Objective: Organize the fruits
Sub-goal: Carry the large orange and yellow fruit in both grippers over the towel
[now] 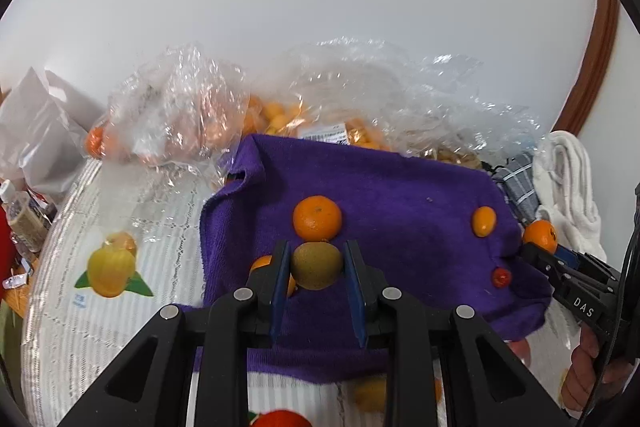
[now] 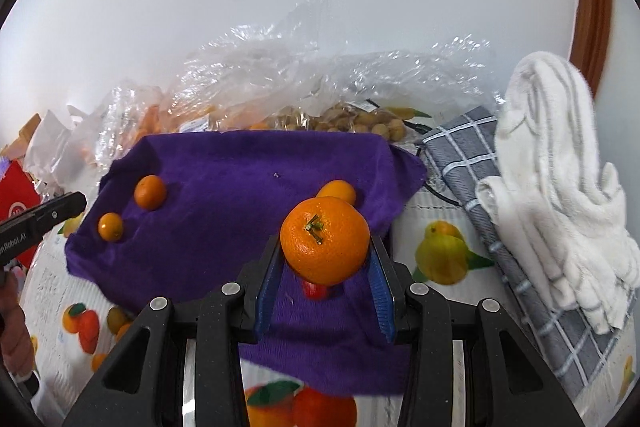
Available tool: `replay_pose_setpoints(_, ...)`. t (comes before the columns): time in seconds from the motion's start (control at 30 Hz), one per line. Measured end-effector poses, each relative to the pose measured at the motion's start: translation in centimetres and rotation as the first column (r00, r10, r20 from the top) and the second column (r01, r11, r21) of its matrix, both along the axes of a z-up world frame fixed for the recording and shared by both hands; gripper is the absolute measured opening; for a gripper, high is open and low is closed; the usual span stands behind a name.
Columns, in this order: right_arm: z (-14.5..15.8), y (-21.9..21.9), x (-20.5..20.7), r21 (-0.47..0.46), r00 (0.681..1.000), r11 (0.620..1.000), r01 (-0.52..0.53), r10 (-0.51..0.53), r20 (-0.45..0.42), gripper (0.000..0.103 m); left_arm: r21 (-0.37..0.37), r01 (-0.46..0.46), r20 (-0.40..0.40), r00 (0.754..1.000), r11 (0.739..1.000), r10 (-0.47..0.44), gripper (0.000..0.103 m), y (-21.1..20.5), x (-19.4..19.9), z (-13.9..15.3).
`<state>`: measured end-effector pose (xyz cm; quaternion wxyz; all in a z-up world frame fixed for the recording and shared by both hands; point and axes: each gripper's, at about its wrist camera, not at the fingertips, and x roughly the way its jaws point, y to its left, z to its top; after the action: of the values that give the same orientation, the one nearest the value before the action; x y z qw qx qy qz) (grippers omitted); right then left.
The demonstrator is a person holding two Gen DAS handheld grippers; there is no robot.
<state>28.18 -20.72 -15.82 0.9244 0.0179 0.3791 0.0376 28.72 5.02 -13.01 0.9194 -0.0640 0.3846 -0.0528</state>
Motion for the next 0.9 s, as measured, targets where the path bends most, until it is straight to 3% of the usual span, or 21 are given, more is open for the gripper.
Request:
replay_pose_setpoints(0.23,-2.1,0.8,2.0,-0.029,1.000,1.000,-0.010,0.010,-0.030,0.041,-0.004,0.013,-0.028,1.000,1.000,-0.013,0.025,-0.2,1.1,-2.9)
replay_pose_setpoints(0.37,-3.1,1.1,2.5,-0.047,0.999,0.999,-0.013,0.012,-0.038,0.041,0.040,0.039,-0.009,0.999,0.998,-0.039,0.025,-0.9,0.9,-3.1)
replay_pose_setpoints(0.57,-4.0,1.2,2.9,-0.067,0.998,0.998,-0.012,0.008,-0.060,0.041,0.031,0.077,-0.029,0.997,0.997,-0.076,0.025,-1.7,1.0,-3.3)
replay_pose_setpoints(0.9,-4.6,1.2,3.2,-0.075,0.998,0.997,-0.016,0.011,-0.068,0.042,0.042,0.080,-0.111,0.991,0.996,-0.074,0.025,-1.9,1.7,-4.9)
